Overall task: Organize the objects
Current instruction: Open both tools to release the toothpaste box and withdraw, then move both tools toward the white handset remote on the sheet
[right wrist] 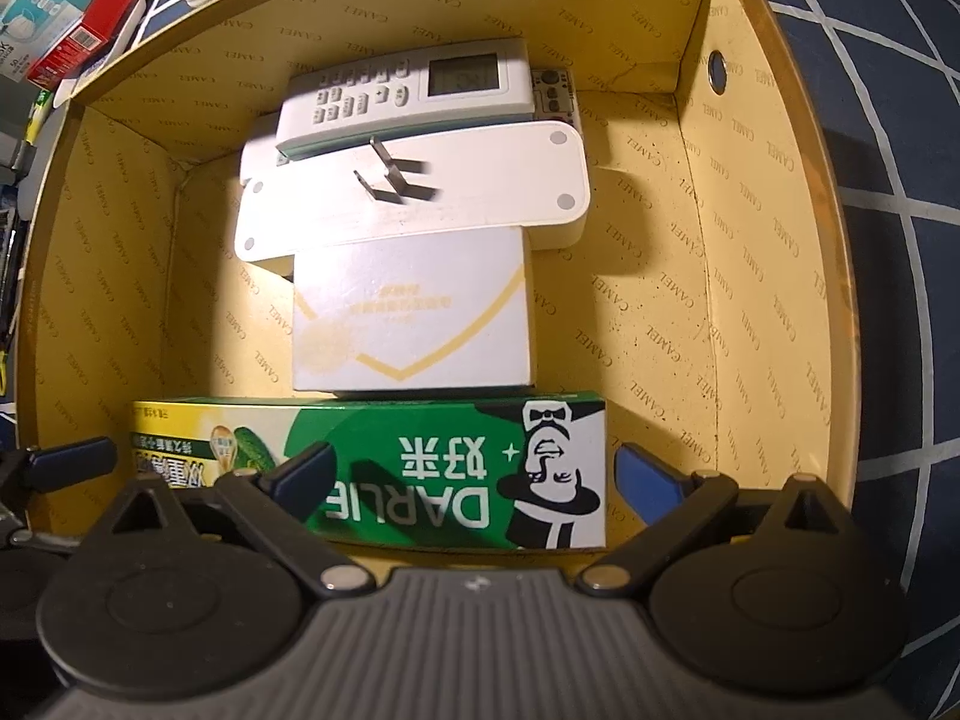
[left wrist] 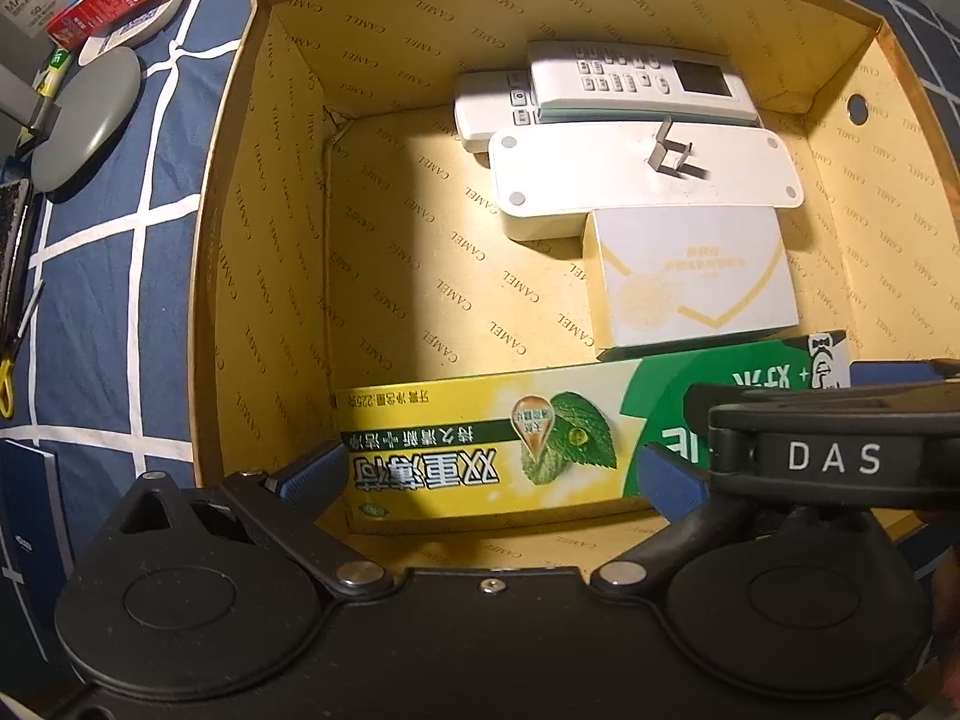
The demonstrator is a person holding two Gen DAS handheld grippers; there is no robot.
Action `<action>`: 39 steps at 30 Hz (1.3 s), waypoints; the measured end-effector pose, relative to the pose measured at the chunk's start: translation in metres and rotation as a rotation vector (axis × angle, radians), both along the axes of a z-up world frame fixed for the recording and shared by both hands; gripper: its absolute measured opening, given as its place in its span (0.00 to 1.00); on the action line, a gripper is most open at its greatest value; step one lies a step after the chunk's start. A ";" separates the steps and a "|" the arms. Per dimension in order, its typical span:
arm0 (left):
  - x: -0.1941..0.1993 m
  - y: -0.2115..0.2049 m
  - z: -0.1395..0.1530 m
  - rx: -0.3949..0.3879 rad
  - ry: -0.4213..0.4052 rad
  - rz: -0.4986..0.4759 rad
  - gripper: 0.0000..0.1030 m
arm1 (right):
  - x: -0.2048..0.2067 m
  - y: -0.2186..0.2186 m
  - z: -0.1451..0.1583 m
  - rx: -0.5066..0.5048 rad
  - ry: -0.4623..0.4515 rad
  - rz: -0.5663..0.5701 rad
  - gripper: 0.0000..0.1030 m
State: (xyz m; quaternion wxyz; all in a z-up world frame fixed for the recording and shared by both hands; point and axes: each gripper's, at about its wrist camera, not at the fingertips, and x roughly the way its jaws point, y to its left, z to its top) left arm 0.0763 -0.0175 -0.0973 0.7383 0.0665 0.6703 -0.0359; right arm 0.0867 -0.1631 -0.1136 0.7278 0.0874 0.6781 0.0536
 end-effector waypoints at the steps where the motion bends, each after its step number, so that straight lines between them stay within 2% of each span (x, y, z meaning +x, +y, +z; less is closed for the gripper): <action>1: -0.001 0.000 0.001 -0.004 -0.003 0.003 1.00 | 0.000 0.000 0.002 0.002 -0.005 -0.001 0.97; 10: -0.011 0.004 0.028 -0.077 -0.057 0.077 1.00 | -0.006 -0.008 0.037 0.062 -0.095 -0.003 0.97; 19: -0.027 -0.024 0.056 -0.134 -0.109 0.087 1.00 | -0.021 -0.048 0.073 0.074 -0.175 -0.027 0.97; 22: -0.031 -0.043 0.063 -0.146 -0.124 0.069 1.00 | -0.028 -0.067 0.082 0.092 -0.192 -0.039 0.97; 31: -0.044 -0.116 0.072 -0.167 -0.151 -0.016 1.00 | -0.047 -0.141 0.100 0.058 -0.247 -0.108 0.97; 39: -0.043 -0.195 0.075 -0.186 -0.158 -0.126 1.00 | -0.068 -0.228 0.107 0.033 -0.268 -0.232 0.97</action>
